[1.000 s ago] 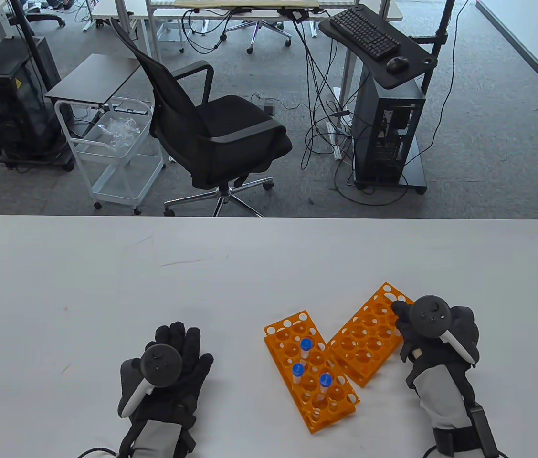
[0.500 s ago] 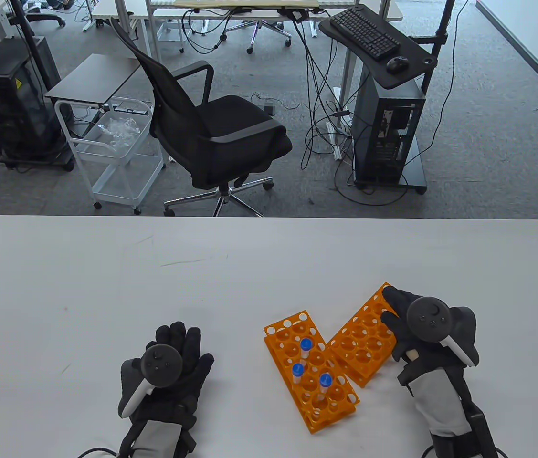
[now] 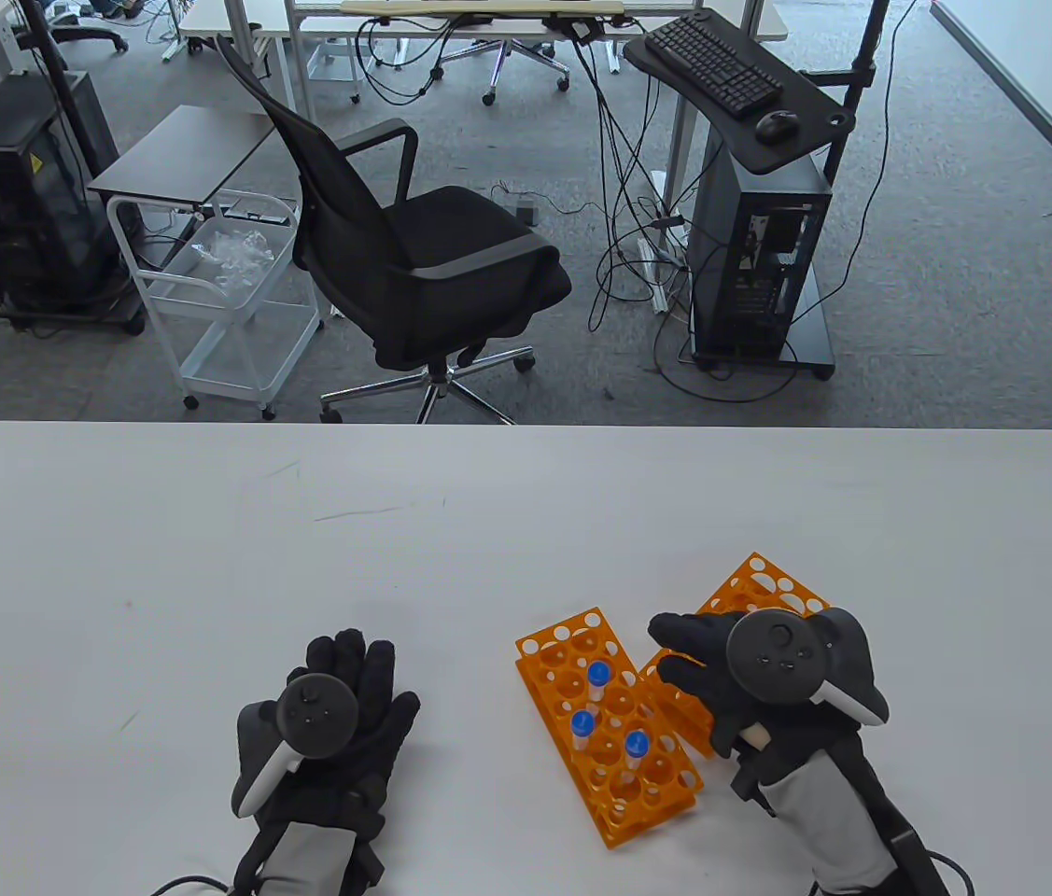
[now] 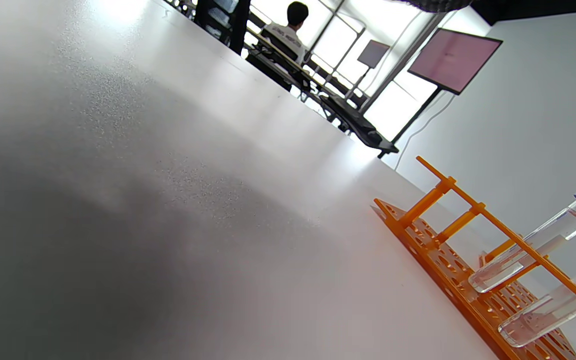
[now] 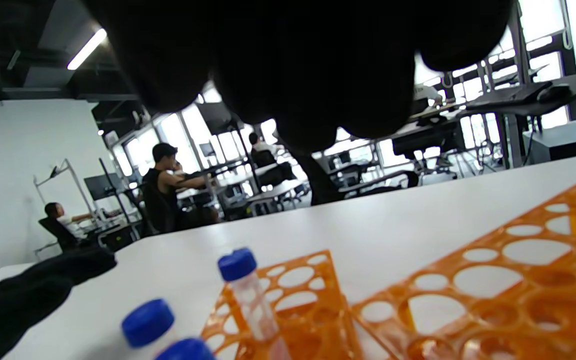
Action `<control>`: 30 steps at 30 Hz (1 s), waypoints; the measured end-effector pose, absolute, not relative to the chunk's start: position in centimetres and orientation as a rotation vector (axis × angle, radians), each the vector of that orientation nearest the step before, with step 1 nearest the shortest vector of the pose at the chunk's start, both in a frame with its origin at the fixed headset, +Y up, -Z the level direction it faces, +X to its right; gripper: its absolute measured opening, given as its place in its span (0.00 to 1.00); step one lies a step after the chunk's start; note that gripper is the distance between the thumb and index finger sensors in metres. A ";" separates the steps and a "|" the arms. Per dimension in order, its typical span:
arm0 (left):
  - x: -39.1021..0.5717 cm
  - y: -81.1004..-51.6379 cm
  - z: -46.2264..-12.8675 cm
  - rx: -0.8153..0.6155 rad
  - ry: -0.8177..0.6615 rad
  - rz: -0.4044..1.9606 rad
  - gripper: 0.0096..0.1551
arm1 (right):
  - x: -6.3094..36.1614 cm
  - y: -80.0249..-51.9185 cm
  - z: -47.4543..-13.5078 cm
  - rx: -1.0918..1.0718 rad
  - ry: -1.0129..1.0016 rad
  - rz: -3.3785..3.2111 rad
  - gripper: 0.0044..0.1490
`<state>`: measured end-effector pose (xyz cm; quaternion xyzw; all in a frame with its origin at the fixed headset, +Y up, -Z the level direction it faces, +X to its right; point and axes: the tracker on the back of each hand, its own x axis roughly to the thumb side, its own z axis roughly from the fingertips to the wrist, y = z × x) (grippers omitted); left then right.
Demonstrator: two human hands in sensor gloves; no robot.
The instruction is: Transfer 4 test tubes between racks (Right hand only)
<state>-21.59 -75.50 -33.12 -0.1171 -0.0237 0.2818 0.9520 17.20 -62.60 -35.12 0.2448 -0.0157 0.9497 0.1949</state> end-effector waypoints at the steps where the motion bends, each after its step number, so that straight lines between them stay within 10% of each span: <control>1: -21.6 -75.5 -33.1 -0.238 -0.048 0.574 0.40 | 16.8 -62.8 -35.0 0.699 -0.007 2.668 0.32; 30: -21.8 -75.4 -33.1 -0.244 -0.034 0.588 0.40 | 12.3 -67.1 -34.5 0.829 0.386 2.825 0.35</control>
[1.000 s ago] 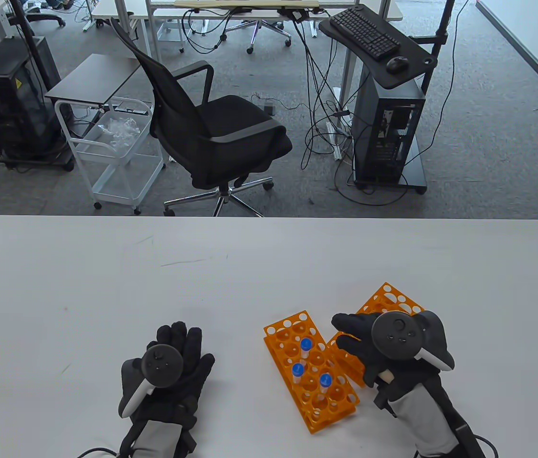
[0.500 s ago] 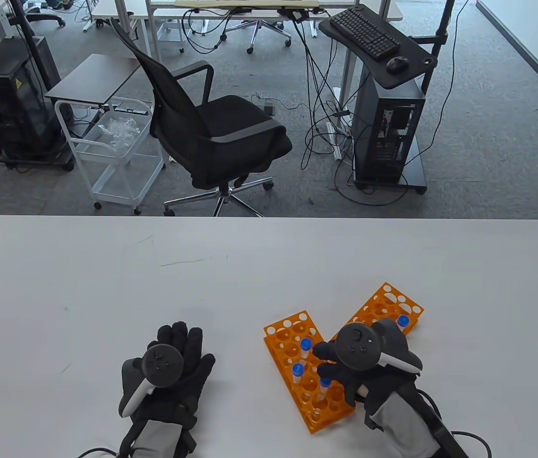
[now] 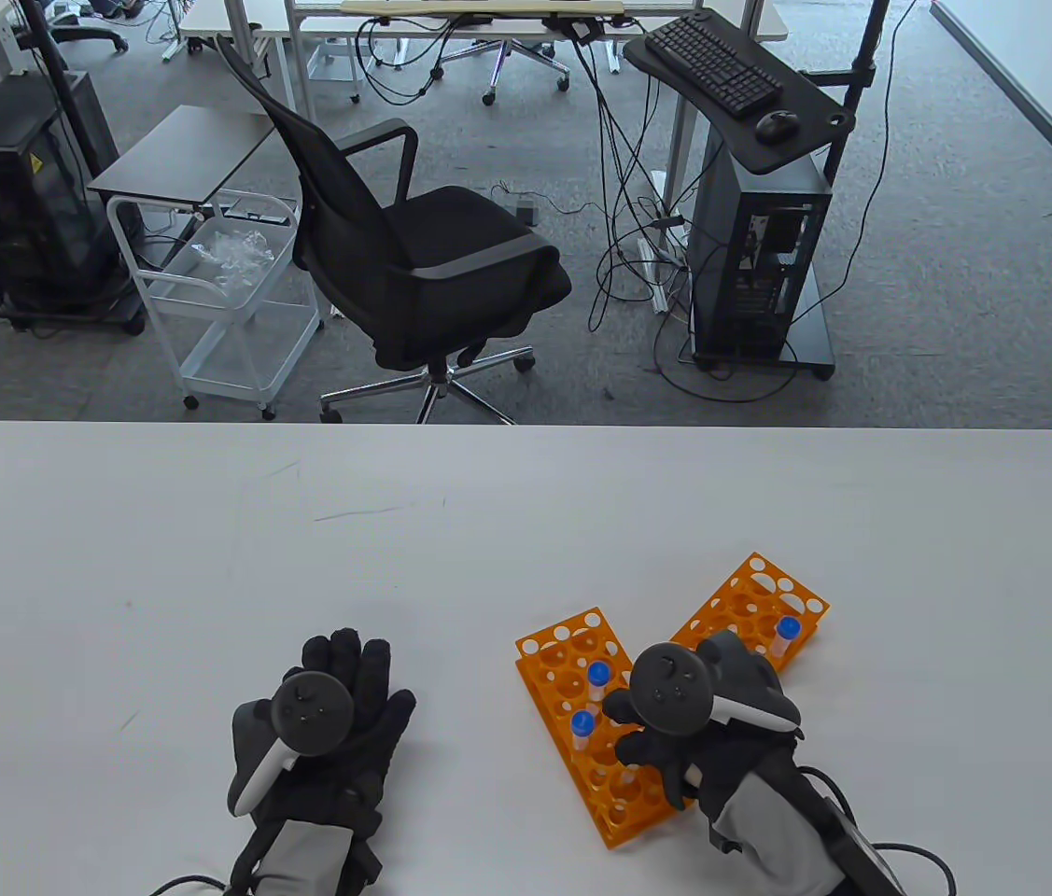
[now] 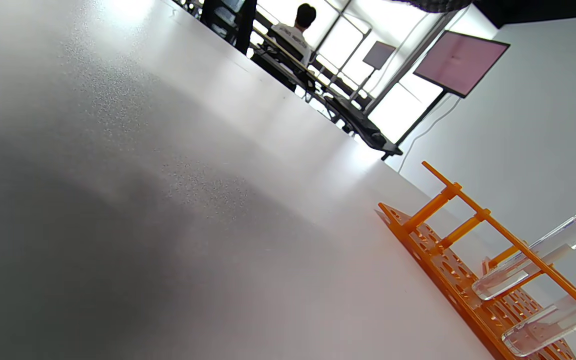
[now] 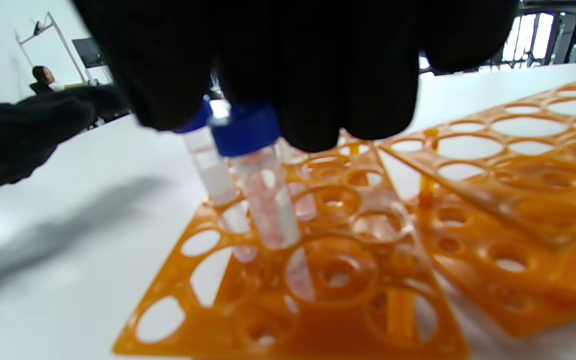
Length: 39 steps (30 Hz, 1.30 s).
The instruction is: Transfer 4 test tubes between racks (Right hand only)
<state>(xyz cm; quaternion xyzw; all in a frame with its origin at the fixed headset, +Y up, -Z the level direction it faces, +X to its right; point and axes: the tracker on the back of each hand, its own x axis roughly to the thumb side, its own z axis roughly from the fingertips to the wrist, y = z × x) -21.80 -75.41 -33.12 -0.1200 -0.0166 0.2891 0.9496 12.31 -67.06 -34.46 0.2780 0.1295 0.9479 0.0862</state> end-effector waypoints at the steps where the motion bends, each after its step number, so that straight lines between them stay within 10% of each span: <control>1: -21.8 -75.4 -33.1 -0.244 -0.034 0.588 0.40 | 12.2 -67.2 -34.5 0.832 0.399 2.830 0.34; 39: -21.9 -75.4 -33.1 -0.246 -0.031 0.586 0.40 | 12.8 -66.3 -34.5 0.856 0.321 2.774 0.30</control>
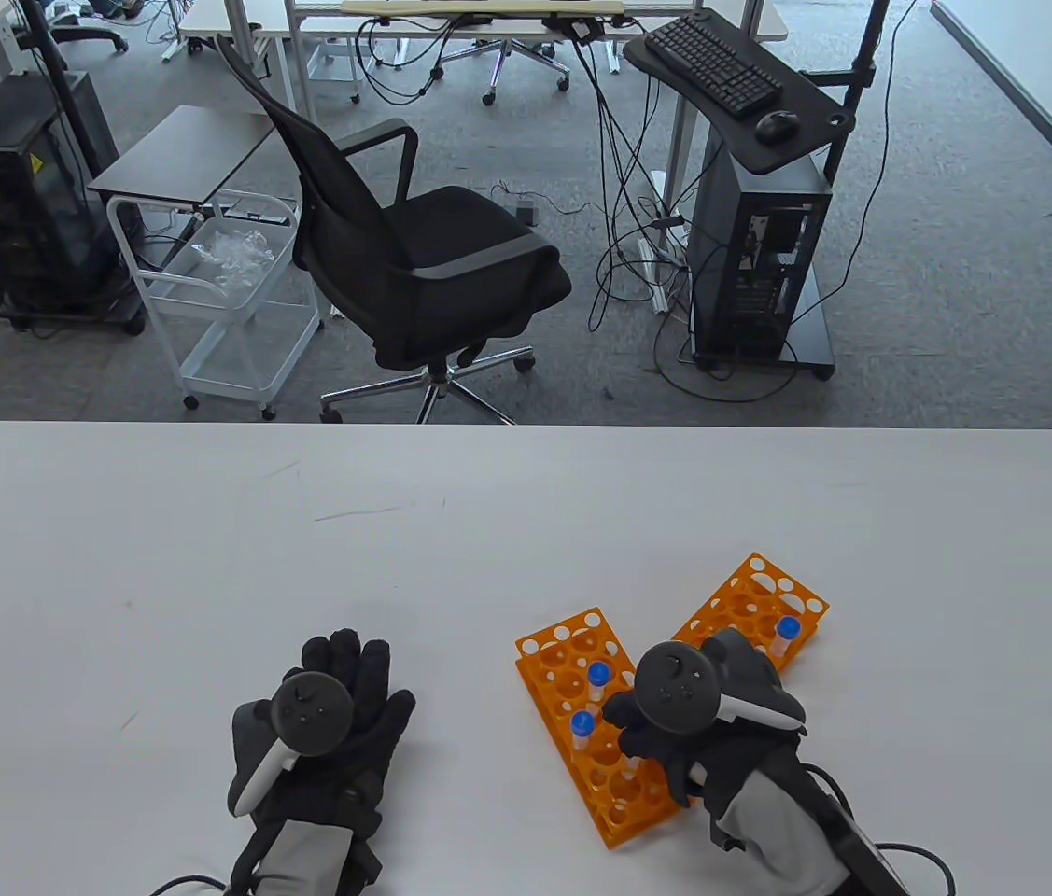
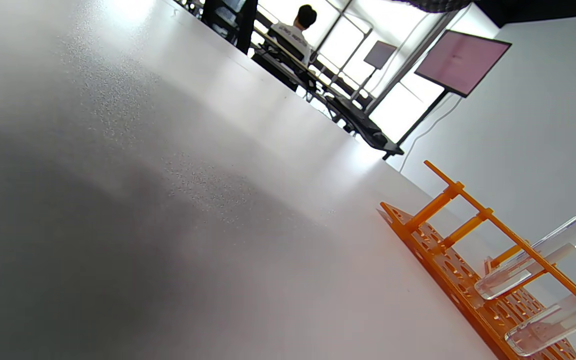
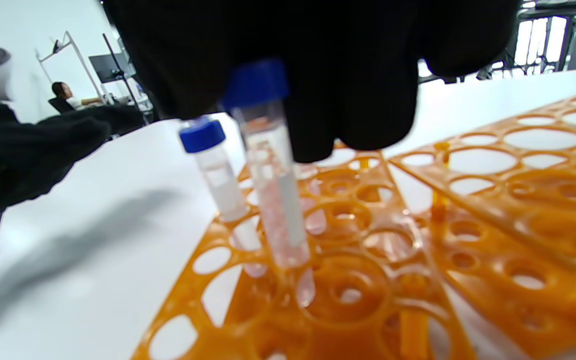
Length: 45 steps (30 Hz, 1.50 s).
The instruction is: Transfer 4 test tubes between racks (Right hand only)
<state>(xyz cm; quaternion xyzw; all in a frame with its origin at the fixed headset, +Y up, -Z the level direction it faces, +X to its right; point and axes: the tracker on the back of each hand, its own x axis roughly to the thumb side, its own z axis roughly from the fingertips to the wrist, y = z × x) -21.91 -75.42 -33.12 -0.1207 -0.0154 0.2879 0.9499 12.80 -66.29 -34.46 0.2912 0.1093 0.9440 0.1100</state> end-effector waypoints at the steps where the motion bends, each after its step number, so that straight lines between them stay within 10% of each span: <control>1: -21.9 -75.4 -33.1 -0.246 -0.031 0.586 0.40 | 12.9 -66.1 -34.4 0.857 0.317 2.769 0.30; 45: -21.9 -75.4 -33.1 -0.246 -0.032 0.585 0.40 | 19.6 -62.7 -35.9 0.630 -0.078 2.641 0.29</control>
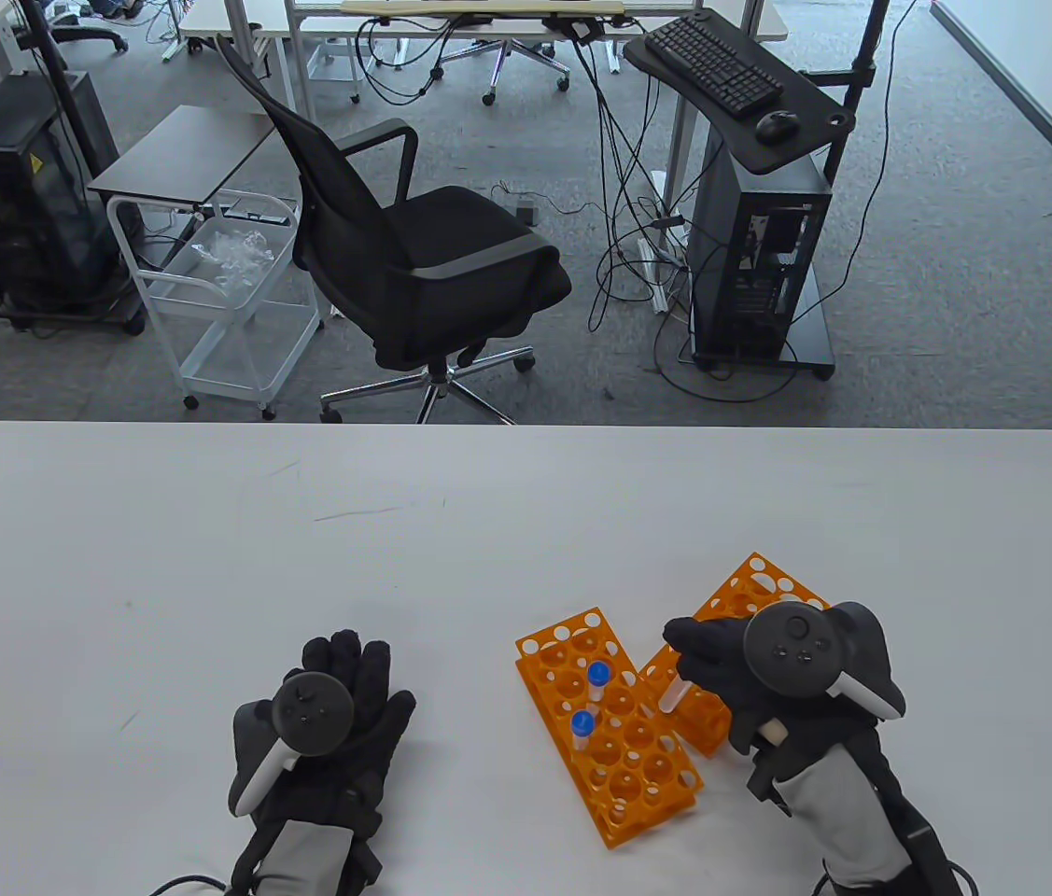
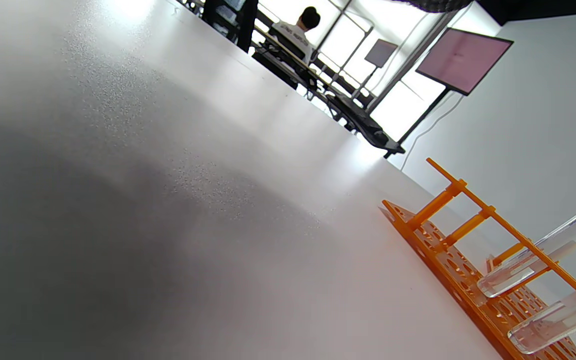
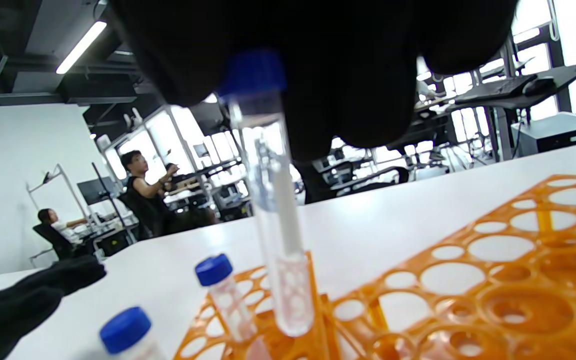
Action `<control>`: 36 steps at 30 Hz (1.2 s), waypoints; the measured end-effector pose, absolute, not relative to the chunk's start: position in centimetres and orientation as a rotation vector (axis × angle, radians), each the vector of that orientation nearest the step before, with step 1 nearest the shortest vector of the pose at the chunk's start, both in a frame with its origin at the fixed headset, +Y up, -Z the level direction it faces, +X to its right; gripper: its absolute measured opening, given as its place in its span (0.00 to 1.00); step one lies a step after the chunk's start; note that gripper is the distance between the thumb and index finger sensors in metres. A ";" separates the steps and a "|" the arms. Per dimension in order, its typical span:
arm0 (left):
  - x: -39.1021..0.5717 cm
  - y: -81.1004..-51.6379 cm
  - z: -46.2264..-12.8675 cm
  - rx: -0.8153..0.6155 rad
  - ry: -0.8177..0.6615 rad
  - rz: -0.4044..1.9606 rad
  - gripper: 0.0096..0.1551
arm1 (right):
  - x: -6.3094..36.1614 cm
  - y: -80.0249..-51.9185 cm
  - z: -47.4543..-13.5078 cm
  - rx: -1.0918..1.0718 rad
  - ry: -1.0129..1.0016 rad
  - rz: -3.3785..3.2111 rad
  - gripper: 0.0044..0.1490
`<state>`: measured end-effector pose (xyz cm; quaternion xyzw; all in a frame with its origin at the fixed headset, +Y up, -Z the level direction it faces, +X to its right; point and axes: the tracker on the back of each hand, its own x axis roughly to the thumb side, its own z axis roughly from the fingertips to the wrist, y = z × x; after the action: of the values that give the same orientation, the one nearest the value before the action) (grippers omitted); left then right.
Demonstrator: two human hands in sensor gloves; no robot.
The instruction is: Transfer 4 test tubes between racks (Right hand only)
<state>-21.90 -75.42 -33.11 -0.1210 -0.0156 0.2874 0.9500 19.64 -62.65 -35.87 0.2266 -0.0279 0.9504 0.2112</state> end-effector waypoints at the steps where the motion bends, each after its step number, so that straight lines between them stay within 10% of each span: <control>1: -21.9 -75.4 -33.1 -0.246 -0.032 0.585 0.40 | 19.8 -62.7 -36.0 0.619 -0.092 2.640 0.29; 36: -21.9 -75.4 -33.1 -0.244 -0.033 0.590 0.40 | 20.3 -65.4 -37.8 0.525 -0.470 2.726 0.29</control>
<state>-21.88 -75.37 -33.11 -0.1197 -0.0164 0.2902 0.9493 20.33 -65.42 -37.78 0.1838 -0.1647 0.9554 0.1623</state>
